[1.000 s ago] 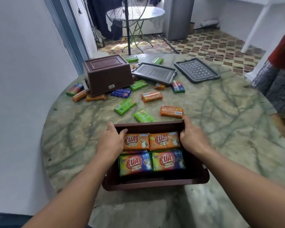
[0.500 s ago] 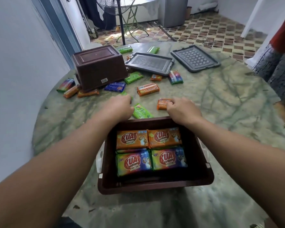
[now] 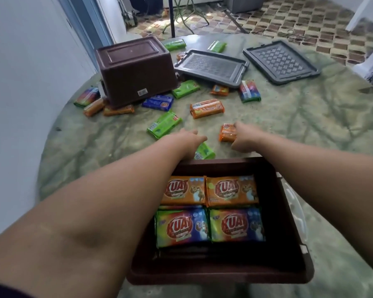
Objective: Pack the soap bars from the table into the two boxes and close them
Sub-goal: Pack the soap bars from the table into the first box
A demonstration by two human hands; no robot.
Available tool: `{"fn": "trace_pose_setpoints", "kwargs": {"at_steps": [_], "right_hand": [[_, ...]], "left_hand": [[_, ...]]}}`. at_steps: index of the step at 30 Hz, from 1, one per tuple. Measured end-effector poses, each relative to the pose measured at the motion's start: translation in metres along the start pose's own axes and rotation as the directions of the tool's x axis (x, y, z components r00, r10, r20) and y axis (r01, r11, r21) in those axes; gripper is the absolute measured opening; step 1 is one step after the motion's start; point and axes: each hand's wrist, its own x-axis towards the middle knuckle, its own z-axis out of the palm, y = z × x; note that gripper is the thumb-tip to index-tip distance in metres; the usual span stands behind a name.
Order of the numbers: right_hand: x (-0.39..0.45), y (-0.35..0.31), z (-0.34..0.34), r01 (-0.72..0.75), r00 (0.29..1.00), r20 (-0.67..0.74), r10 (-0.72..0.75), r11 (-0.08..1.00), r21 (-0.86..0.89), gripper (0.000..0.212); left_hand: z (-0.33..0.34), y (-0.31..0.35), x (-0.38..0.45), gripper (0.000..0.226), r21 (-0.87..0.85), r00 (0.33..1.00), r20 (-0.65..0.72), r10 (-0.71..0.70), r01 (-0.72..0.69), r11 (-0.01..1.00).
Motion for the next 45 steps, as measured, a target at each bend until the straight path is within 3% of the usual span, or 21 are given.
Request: {"fn": "trace_pose_setpoints", "kwargs": {"at_steps": [5,8,10,13,18,23,28,32,39,45], "right_hand": [[0.013,0.001,0.011,0.006,0.999,0.043,-0.002,0.994,-0.108,0.083],[0.016,0.002,0.012,-0.005,1.000,-0.019,0.002,0.979,-0.204,0.074],[0.017,0.001,0.011,-0.026,0.999,-0.035,0.018,0.967,-0.254,0.064],[0.017,0.001,0.013,-0.077,0.995,-0.075,0.061,0.967,-0.244,0.071],[0.015,0.002,0.014,0.002,0.995,-0.101,-0.012,0.995,-0.096,0.077],[-0.003,-0.011,0.001,0.127,0.932,-0.346,-0.107,0.991,0.036,0.081],[-0.039,-0.030,-0.006,0.231,0.910,-0.383,-0.160,0.962,0.147,0.075],[-0.072,-0.037,0.000,0.298,0.875,-0.450,-0.177,0.930,0.214,0.074],[-0.134,-0.024,0.020,0.495,0.748,-0.579,-0.325,0.854,0.160,0.073],[-0.175,0.003,0.044,0.559,0.771,-0.425,-0.474,0.824,0.094,0.072]], "left_hand": [[0.008,0.000,0.011,0.078,0.176,0.997,-0.058,0.059,-0.048,0.983],[0.006,0.000,0.016,0.067,0.197,0.992,-0.123,0.021,0.003,0.980],[0.006,-0.004,0.017,0.073,0.173,0.993,-0.117,-0.019,0.040,0.984],[0.012,-0.014,0.015,0.084,0.070,0.989,-0.123,-0.078,0.088,0.994],[0.018,-0.022,0.009,0.087,-0.274,0.968,-0.174,-0.179,0.127,0.953],[0.004,-0.024,-0.013,0.087,-0.337,0.878,-0.389,-0.278,0.145,0.930],[-0.002,-0.028,-0.059,0.071,-0.436,0.740,-0.565,-0.364,0.107,0.893],[0.009,-0.024,-0.097,0.066,-0.506,0.668,-0.622,-0.409,0.056,0.861],[0.063,-0.001,-0.155,0.074,-0.456,0.645,-0.702,-0.302,-0.081,0.886],[0.103,0.005,-0.175,0.072,-0.297,0.704,-0.703,-0.098,-0.166,0.940]]}}
